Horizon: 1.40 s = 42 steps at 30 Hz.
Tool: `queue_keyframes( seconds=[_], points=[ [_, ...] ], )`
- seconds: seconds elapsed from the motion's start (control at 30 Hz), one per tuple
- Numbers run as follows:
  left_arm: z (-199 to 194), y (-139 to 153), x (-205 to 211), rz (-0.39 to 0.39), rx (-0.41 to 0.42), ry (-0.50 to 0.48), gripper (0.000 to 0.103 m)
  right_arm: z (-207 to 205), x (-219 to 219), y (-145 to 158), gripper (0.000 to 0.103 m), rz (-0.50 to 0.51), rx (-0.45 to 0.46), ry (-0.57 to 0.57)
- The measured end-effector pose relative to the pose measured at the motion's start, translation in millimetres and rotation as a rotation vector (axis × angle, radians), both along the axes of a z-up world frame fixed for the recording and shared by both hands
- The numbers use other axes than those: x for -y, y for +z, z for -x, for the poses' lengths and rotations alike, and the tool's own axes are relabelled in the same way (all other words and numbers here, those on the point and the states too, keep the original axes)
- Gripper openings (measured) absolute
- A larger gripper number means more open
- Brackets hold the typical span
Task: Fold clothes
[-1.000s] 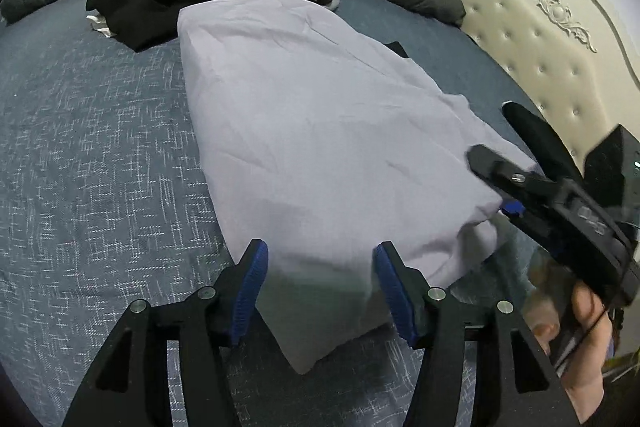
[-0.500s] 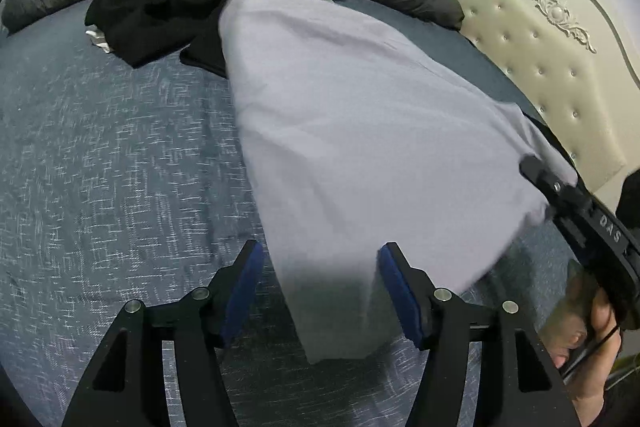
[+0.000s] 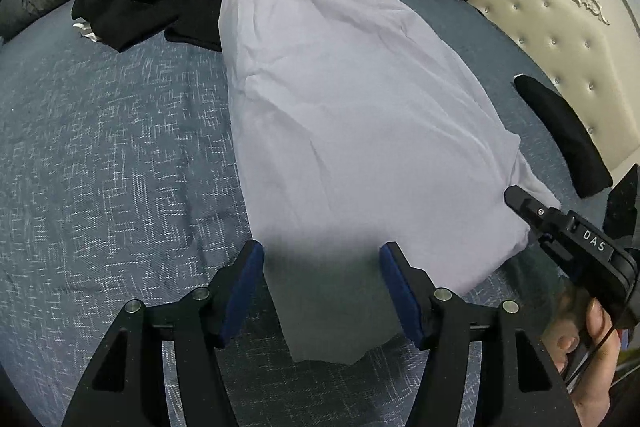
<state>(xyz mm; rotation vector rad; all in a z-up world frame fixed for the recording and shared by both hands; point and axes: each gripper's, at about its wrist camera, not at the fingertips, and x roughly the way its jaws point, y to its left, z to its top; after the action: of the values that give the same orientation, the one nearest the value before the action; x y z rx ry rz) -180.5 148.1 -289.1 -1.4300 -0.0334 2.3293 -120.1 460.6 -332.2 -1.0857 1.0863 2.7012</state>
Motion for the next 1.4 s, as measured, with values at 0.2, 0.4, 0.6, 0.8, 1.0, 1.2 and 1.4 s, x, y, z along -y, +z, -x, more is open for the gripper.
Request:
queue_keyframes(
  seconds=[0.2, 0.4, 0.6, 0.8, 1.0, 1.2, 1.4],
  points=[
    [-0.1, -3.3, 0.9, -0.003, 0.006, 0.001, 0.065, -6.2, -8.3, 16.3, 0.042, -0.037, 0.0, -0.069],
    [0.3, -5.8, 1.6, 0.001, -0.002, -0.007, 0.065, -16.7, -16.3, 47.0, 0.044, -0.068, -0.11, -0.085],
    [-0.5, -7.0, 1.7, -0.002, 0.005, -0.004, 0.065, -12.1, 9.0, 62.5, 0.015, -0.113, -0.178, 0.036],
    [0.8, -11.2, 1.7, -0.001, 0.017, -0.007, 0.066, 8.6, 22.8, 35.2, 0.013, -0.044, -0.098, 0.135],
    [4.2, -21.8, 2.0, 0.003, 0.033, -0.01, 0.07, 19.4, 7.5, -5.9, 0.003, 0.023, 0.05, 0.053],
    [6.3, -29.3, 2.9, -0.012, 0.048, 0.001, 0.072, 27.3, 7.5, -20.6, 0.0, -0.012, 0.12, 0.051],
    [-2.7, 4.8, 10.6, -0.032, -0.051, 0.008, 0.072, 14.6, -2.3, -18.6, 0.0, 0.095, 0.056, 0.002]
  ],
)
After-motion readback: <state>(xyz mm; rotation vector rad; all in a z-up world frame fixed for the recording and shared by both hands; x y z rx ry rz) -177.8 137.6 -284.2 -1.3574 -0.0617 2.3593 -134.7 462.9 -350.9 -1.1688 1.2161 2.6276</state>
